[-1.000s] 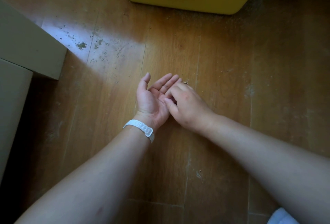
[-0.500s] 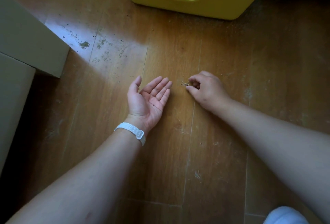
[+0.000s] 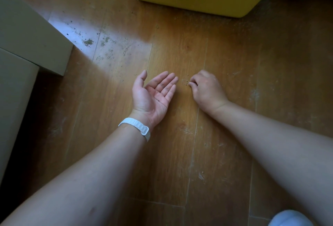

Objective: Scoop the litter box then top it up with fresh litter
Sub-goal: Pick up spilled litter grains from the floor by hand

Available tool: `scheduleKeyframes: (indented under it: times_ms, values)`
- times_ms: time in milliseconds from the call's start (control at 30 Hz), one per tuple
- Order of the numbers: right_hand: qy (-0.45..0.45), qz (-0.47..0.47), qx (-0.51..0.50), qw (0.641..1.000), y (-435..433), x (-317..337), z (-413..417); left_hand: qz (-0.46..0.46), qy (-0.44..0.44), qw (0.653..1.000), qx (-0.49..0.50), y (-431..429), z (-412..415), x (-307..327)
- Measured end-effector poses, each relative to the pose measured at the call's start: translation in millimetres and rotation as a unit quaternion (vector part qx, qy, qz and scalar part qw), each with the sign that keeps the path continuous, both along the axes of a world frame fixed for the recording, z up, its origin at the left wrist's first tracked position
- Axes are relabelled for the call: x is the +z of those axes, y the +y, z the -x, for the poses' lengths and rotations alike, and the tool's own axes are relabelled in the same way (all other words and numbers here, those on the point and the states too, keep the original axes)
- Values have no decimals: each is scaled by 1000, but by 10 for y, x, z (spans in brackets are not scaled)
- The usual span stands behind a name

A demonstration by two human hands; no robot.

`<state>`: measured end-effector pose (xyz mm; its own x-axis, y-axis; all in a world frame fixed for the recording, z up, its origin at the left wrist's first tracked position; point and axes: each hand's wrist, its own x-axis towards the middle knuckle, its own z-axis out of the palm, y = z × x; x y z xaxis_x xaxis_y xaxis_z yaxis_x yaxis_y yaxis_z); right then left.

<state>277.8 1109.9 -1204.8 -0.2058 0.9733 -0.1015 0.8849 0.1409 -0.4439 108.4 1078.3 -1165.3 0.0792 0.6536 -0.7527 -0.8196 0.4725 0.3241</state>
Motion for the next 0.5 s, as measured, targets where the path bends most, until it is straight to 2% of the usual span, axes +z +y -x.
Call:
scheduleKeyframes:
  times_ms: [233, 500]
  values:
    - [-40, 43, -44, 997, -17, 57, 116, -2, 17, 1000, -3, 10, 39, -35]
    - [138, 25, -8, 990, -496, 413, 399, 19, 11, 1000, 4, -117, -115, -48]
